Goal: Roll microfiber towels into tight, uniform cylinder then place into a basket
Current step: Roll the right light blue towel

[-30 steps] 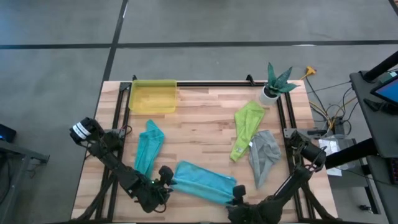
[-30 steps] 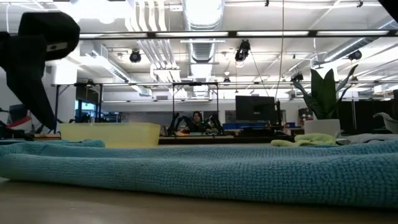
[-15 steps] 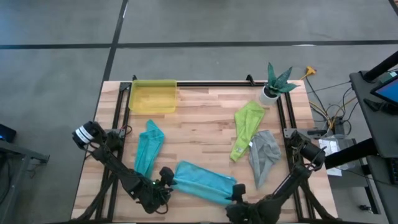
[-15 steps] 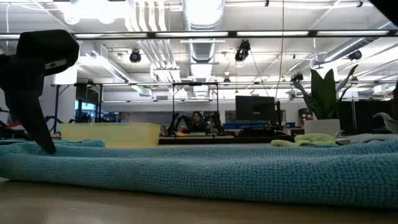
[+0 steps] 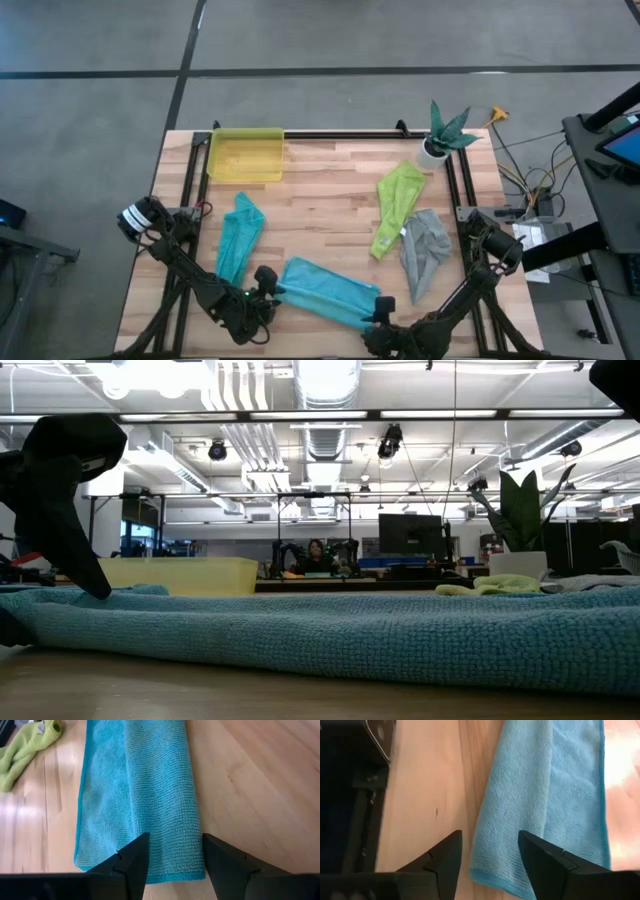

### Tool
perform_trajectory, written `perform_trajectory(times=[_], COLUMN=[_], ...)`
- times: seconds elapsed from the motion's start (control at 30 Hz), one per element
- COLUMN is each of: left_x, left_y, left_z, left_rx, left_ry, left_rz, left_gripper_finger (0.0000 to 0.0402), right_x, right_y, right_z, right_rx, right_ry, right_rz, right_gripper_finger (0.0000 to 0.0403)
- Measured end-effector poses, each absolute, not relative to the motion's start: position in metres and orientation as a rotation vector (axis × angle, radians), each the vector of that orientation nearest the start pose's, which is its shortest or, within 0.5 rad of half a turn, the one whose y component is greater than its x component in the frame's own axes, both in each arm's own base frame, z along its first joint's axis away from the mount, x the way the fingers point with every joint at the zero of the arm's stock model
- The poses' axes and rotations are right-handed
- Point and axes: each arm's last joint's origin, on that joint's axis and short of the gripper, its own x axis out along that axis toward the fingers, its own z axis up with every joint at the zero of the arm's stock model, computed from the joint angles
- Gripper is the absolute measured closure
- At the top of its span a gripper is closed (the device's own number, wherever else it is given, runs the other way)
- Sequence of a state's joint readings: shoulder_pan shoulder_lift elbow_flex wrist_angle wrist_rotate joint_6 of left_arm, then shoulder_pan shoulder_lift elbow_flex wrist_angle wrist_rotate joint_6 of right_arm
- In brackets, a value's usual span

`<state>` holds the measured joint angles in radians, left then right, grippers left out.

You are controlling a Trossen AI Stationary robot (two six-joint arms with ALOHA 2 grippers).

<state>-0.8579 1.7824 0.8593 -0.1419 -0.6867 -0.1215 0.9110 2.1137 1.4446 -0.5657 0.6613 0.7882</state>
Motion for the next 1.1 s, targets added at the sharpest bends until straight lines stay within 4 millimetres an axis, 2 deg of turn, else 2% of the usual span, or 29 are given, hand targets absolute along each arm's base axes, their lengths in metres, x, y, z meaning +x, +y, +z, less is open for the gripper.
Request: perform_trajectory(times=[0.17, 0.37, 0.53, 0.8, 1.1], left_x=[0.218, 0.219, 0.22, 0.221, 0.222], left_y=[-0.228, -0.229, -0.231, -0.231, -0.232], left_z=[0.124, 0.118, 0.114, 0.114, 0.112], left_rx=[0.63, 0.634, 0.643, 0.634, 0.623], left_ry=[0.761, 0.76, 0.742, 0.737, 0.735], left_rz=[-0.115, -0.108, -0.082, -0.08, -0.069], left_gripper_finger=[0.0236, 0.0236, 0.024, 0.03, 0.0363], right_x=[0.268, 0.27, 0.27, 0.27, 0.27], right_y=[0.316, 0.318, 0.318, 0.318, 0.318], right_z=[0.134, 0.113, 0.11, 0.11, 0.11], right_rx=[-0.126, -0.141, -0.146, -0.168, -0.189], right_ry=[0.848, 0.865, 0.866, 0.865, 0.873], right_rz=[-0.166, -0.174, -0.177, -0.173, -0.157], right_gripper_finger=[0.0234, 0.0243, 0.0244, 0.0264, 0.0333])
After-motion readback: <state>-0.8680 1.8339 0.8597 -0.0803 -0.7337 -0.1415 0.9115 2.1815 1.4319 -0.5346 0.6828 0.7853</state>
